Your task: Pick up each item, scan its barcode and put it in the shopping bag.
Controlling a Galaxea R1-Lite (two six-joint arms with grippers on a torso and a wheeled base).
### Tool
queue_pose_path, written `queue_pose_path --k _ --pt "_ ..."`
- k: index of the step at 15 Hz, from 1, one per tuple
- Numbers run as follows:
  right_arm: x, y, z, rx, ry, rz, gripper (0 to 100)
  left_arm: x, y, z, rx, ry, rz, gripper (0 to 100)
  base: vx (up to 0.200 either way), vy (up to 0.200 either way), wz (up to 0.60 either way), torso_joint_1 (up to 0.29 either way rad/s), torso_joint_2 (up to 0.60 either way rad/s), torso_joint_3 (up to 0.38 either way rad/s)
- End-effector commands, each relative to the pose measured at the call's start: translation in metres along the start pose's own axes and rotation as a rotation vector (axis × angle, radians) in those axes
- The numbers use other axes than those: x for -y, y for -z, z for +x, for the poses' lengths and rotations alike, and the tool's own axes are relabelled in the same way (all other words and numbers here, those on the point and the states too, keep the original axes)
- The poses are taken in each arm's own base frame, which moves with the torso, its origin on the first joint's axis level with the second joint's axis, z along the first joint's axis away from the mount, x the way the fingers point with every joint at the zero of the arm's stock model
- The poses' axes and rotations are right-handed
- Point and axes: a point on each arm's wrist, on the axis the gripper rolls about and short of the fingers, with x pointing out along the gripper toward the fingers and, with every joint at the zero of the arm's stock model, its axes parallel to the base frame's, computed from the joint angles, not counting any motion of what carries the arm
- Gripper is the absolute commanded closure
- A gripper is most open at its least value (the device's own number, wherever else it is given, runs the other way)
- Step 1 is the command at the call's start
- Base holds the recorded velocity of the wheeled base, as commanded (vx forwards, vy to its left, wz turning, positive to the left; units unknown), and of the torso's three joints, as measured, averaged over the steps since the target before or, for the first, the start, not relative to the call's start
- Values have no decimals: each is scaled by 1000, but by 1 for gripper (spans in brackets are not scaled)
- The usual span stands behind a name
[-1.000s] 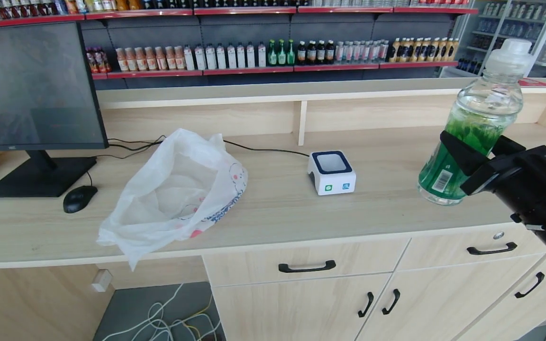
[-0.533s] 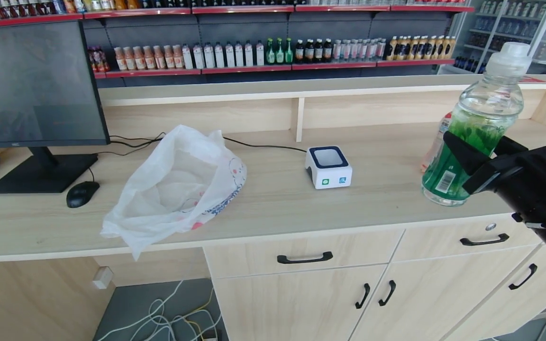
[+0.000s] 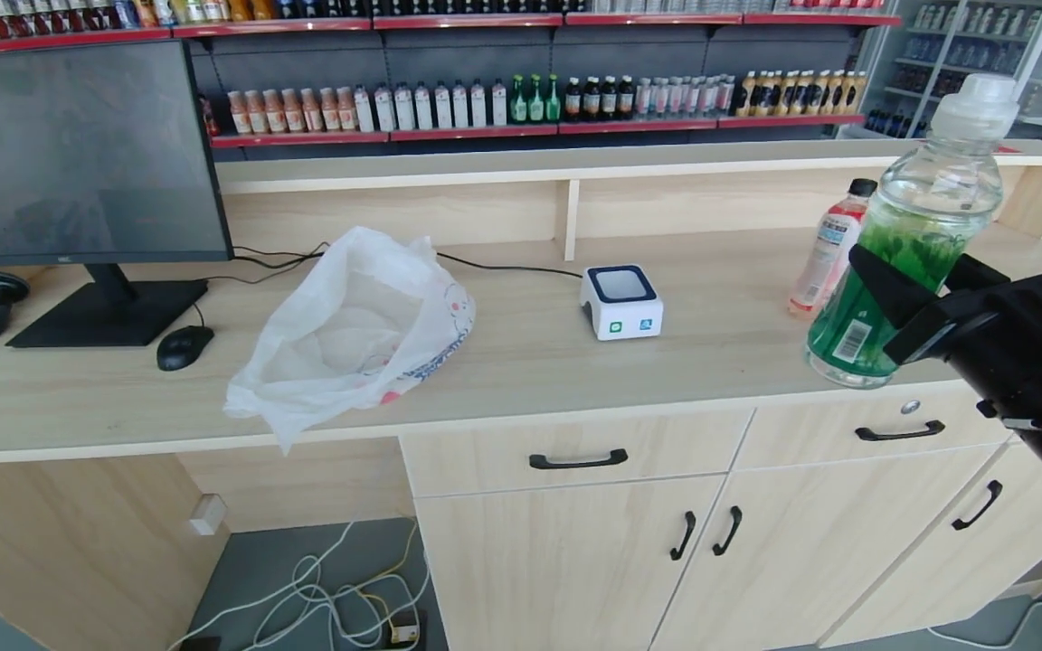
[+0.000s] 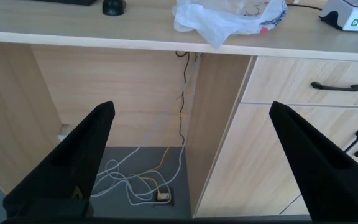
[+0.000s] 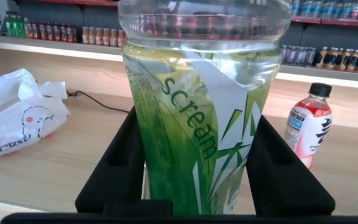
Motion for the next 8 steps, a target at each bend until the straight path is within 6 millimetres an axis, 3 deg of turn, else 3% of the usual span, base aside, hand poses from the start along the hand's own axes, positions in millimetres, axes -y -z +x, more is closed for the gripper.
queue_pose_path --k 1,7,8 --pt "0 2 3 1 -3 0 100 0 0 0 -1 0 -1 0 0 0 600 -2 7 7" --pt "0 1 3 4 -4 0 100 0 0 0 0 -1 -1 0 0 0 600 2 6 2" --pt "0 0 4 7 -2 -1 100 0 0 0 -2 -1 -1 0 0 0 0 0 0 0"
